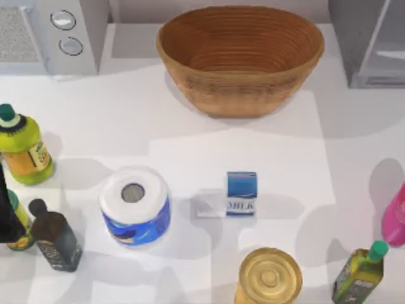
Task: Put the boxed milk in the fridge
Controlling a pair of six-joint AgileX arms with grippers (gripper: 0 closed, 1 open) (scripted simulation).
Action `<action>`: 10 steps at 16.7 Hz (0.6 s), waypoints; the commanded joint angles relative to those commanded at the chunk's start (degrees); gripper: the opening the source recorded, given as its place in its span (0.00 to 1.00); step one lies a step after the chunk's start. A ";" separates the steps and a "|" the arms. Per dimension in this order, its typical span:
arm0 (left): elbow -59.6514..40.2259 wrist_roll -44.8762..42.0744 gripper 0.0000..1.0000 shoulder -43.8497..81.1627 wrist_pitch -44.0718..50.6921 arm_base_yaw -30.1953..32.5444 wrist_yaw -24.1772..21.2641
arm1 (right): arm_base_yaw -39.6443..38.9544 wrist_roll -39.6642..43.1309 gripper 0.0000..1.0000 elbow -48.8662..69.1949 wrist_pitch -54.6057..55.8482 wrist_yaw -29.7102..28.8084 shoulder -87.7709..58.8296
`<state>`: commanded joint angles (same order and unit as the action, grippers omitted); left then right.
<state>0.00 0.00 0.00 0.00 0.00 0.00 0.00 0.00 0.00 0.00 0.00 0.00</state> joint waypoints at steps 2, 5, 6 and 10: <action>0.00 0.00 1.00 0.00 0.00 0.00 0.00 | 0.00 0.00 1.00 0.00 0.00 0.00 0.00; 0.00 0.00 1.00 0.00 0.00 0.00 0.00 | -2.25 -2.16 1.00 1.53 -1.02 -1.16 -3.24; 0.00 0.00 1.00 0.00 0.00 0.00 0.00 | -3.66 -3.65 1.00 2.59 -1.50 -1.91 -5.35; 0.00 0.00 1.00 0.00 0.00 0.00 0.00 | -12.05 -12.42 1.00 9.60 -2.87 -6.52 -18.37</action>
<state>0.00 0.00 0.00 0.00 0.00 0.00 -12.05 -12.42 9.60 -2.87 -6.52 -18.37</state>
